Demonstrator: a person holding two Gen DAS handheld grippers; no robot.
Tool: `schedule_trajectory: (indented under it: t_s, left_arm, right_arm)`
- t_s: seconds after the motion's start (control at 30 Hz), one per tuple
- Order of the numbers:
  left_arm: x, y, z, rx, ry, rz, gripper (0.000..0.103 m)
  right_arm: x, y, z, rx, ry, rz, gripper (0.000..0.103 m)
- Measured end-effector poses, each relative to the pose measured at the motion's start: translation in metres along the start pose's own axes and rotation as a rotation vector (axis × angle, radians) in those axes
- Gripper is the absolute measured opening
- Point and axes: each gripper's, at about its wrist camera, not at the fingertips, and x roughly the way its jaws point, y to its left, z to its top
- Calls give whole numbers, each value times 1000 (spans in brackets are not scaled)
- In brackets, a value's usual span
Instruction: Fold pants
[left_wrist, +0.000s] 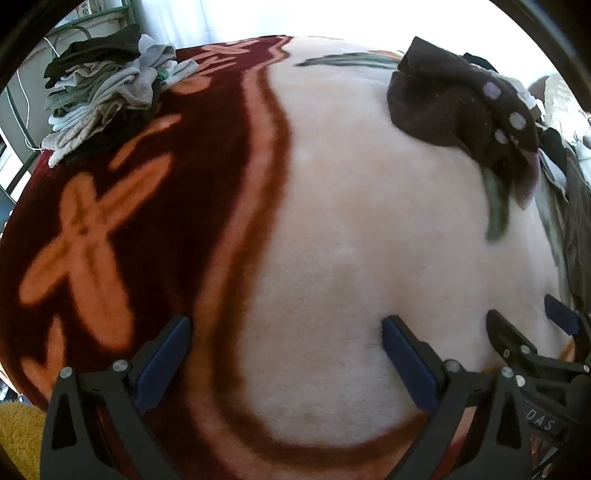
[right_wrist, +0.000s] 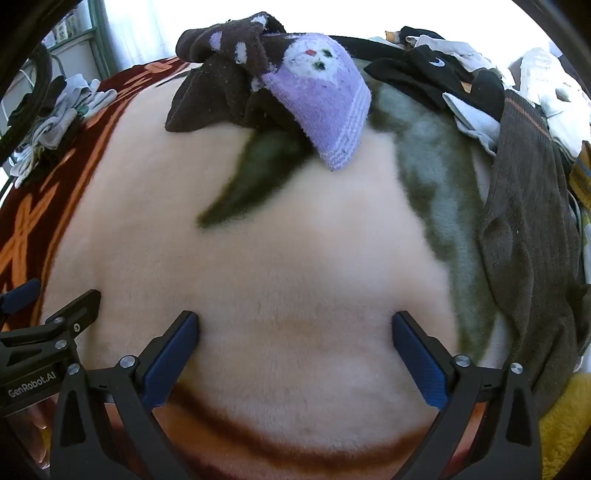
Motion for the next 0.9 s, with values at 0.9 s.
schedule_trajectory:
  t_s: [0.9]
  left_arm:
    - [1,-3,-6,-1,0,-7,103]
  right_arm:
    - [0,0,0,-2,2,-2,103]
